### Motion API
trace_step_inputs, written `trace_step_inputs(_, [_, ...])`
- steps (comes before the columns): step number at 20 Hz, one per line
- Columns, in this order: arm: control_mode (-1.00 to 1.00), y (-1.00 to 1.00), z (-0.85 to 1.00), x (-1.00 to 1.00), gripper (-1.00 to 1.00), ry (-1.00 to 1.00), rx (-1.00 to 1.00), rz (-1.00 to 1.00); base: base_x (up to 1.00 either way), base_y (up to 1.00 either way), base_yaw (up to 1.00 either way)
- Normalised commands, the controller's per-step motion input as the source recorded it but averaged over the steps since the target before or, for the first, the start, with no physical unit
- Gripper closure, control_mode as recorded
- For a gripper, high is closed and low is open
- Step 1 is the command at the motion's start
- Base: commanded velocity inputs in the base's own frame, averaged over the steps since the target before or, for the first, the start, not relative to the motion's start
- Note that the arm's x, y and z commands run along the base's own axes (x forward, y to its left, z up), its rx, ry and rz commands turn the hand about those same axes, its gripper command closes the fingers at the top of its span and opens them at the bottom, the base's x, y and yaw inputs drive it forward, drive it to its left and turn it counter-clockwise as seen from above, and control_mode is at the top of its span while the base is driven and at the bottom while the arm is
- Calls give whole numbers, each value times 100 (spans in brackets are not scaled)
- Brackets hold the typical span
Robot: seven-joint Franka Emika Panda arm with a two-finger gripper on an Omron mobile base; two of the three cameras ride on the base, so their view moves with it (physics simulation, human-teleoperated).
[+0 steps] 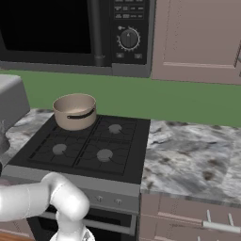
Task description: Pick the kettle from the counter and place it on a stove burner. Then turn the burner on.
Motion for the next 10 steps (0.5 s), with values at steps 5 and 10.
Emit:
trace_step_inputs(5, [-100, -49, 60, -62, 100, -13, 0, 0, 0, 0, 0])
trace_step_inputs(10, [-100, -86, 64, -49, 100, -9, 1, -1, 0, 0, 0])
